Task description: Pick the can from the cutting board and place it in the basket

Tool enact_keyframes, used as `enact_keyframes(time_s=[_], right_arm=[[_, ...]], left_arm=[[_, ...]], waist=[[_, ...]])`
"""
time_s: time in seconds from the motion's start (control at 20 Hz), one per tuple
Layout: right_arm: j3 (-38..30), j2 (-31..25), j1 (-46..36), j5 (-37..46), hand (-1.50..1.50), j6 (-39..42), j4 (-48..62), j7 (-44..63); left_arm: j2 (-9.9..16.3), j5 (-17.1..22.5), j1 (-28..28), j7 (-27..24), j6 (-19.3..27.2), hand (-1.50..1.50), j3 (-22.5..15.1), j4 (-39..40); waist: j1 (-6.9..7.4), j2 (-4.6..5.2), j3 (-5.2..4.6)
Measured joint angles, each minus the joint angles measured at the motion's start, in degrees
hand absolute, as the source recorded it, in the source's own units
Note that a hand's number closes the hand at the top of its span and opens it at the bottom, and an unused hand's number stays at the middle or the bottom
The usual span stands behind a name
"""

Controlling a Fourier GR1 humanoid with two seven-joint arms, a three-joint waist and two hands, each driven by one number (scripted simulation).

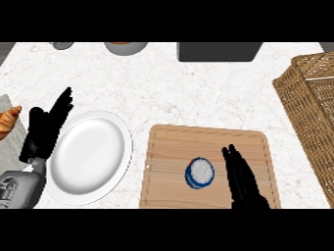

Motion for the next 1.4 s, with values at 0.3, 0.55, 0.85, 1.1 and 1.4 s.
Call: enact_keyframes(time_s=[0.3,0.55,0.85,1.1,1.4], right_arm=[[-1.55,2.45,-2.68,-0.75,-1.5,-0.19,4.27,-1.09],[-2.21,4.16,-4.21,-0.81,-1.5,1.08,6.19,-0.97],[-4.34,5.6,-5.52,-3.31,-1.5,1.09,10.54,-2.62],[-5.41,7.01,-7.45,-4.34,-1.5,0.43,14.29,-3.48],[-6.95,7.35,-8.66,-5.56,-1.5,-0.96,17.91,-5.67]], left_arm=[[-1.09,-1.39,-0.6,-0.43,-1.64,0.0,2.01,1.03],[-2.54,-2.93,-0.68,0.44,-2.06,0.0,2.6,0.36],[-3.59,-4.1,-0.53,1.72,-3.16,0.0,3.46,-1.12],[-5.25,-5.5,-1.02,0.75,-3.1,0.0,4.13,0.25],[-5.77,-6.51,-0.76,0.14,-4.18,0.0,5.39,0.27]], waist=[[-0.01,0.01,-0.01],[-0.01,0.0,0.0],[0.02,0.01,0.0],[0.0,0.02,0.0],[0.02,0.02,0.0]])
